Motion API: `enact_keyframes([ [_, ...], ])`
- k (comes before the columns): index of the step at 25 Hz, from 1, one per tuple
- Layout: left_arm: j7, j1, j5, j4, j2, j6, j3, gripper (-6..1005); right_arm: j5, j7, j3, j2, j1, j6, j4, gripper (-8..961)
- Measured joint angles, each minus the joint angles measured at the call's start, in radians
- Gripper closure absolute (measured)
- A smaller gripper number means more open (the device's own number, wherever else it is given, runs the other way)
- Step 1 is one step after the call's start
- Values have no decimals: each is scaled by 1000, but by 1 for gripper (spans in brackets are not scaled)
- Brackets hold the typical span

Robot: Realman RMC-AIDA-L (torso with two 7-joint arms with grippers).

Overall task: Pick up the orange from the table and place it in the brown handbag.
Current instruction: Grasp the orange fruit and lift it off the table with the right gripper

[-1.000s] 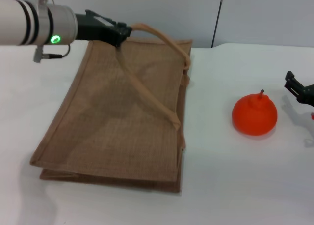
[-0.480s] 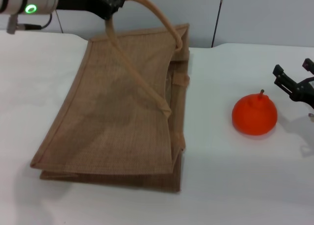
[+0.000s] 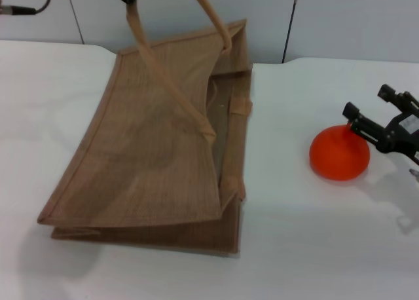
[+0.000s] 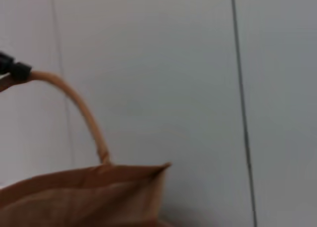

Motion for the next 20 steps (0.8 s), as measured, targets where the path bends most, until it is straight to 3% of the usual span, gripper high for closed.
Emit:
enact_keyframes([
  [9, 0, -6, 2, 58, 0, -48, -41, 878, 0, 57, -85, -12, -3, 12, -3, 55],
  [20, 0, -19, 2, 69, 0, -53, -40, 879, 0, 112, -142, -24, 6, -67, -2, 56],
])
